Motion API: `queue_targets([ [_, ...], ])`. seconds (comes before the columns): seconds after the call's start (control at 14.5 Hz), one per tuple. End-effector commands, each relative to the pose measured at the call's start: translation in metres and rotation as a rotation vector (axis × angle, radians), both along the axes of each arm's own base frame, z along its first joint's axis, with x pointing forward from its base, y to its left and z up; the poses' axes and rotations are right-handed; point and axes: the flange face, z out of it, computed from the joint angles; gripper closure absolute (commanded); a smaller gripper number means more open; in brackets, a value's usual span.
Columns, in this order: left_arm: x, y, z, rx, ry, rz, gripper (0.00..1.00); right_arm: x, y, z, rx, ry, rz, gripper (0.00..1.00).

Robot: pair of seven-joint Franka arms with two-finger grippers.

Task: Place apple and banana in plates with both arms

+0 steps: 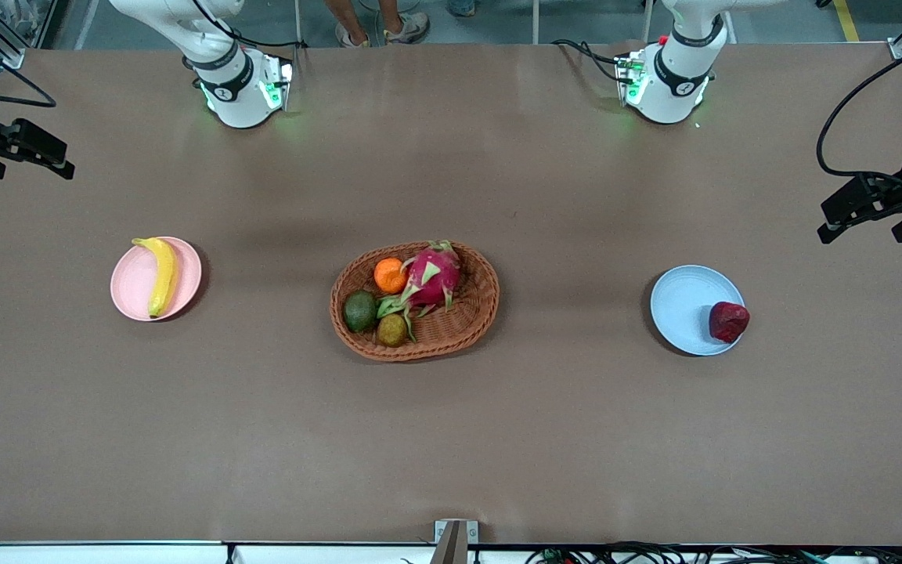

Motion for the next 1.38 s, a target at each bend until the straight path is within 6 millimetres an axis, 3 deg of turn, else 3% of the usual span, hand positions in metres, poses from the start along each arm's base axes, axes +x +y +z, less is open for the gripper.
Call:
queue_targets([
  [0.0,-0.003,0.003,0.006,-0.004,0.027,-0.022,0.00,-0.007,0.007,0.004,0.016,-0.029,-0.002,0.00],
  [0.35,-0.012,0.002,0.002,0.004,0.093,-0.040,0.00,-0.007,0.002,0.000,0.047,-0.019,-0.003,0.00],
  [1.31,-0.013,0.001,0.003,0.001,0.091,-0.027,0.00,-0.008,-0.002,-0.002,0.047,-0.009,-0.008,0.00],
])
